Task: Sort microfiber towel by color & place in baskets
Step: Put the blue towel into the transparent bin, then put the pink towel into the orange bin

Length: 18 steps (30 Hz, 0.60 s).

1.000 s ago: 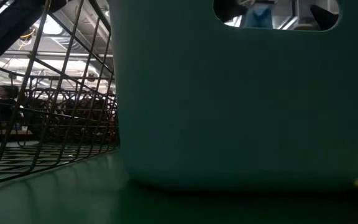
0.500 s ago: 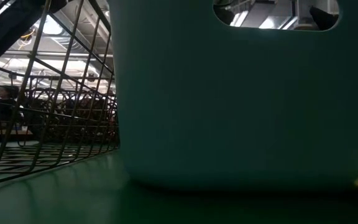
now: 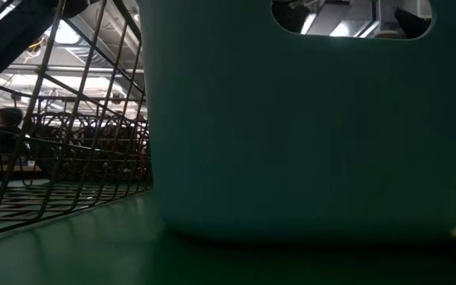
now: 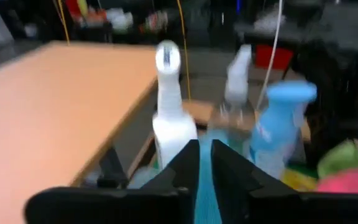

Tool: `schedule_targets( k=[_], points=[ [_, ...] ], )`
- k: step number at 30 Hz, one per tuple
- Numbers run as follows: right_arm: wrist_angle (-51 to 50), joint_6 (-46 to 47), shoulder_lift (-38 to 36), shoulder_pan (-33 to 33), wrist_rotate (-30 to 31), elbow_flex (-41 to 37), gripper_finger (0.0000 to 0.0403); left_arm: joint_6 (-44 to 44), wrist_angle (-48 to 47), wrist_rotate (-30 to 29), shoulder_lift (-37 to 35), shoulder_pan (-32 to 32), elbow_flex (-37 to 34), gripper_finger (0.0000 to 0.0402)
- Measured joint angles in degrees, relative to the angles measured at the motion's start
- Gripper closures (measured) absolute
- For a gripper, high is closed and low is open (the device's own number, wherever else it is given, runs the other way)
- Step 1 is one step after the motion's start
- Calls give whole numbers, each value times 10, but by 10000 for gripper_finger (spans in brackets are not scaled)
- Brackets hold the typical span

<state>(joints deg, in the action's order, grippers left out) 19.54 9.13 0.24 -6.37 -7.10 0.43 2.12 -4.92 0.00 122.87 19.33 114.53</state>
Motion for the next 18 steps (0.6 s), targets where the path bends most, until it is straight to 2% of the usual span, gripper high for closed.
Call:
schedule_targets(
  k=[3,11,14,18],
  points=[
    [1,0,0,0,4,0,198,0,27,-1,15,0,0,333],
    [0,0,0,0,5,0,198,-5,29,6,23,-7,0,299],
    [0,0,0,0,5,0,198,-24,23,51,20,-14,0,296],
    [0,0,0,0,5,0,198,-53,-2,158,18,-38,0,296]
  ],
)
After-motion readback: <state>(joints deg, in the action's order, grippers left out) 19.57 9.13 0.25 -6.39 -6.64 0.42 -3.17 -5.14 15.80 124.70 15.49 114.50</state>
